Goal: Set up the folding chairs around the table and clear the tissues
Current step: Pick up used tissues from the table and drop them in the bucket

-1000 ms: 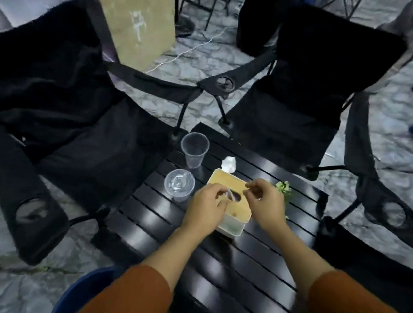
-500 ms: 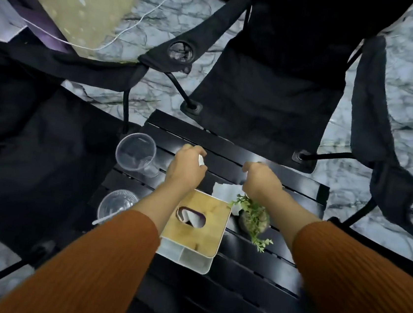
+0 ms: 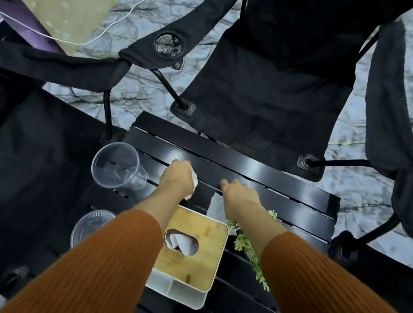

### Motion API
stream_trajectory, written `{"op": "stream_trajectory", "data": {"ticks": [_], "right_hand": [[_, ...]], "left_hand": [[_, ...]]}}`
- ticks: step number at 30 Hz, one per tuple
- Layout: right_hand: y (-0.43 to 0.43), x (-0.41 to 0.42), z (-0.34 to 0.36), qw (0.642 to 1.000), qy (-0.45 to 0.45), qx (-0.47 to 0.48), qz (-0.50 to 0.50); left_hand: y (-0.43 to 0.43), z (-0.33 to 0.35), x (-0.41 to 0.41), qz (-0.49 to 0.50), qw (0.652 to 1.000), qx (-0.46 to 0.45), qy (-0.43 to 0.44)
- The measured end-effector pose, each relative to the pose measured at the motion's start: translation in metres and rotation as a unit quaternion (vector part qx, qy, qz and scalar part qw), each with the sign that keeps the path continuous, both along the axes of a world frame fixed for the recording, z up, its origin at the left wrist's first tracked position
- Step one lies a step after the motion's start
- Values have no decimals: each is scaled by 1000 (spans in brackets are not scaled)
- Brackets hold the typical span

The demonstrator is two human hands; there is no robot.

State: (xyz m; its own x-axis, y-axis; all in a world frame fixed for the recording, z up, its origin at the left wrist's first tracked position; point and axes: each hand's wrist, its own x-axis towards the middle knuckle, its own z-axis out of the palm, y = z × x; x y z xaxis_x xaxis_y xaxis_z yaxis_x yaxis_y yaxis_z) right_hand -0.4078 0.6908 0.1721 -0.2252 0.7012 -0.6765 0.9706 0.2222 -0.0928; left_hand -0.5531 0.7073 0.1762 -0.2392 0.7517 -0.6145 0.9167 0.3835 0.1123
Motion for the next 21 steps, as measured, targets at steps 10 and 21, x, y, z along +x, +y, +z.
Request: {"op": "stream_trajectory", "data": {"ticks": [10,21], "right_hand": [[3,15,17,936,233,67,-254],[-72,10,112,812,397,214,-371]], "left_hand": [[-2,15,-4,133,975,119,-131],[-84,105,-4,186,900,300,-255]]}}
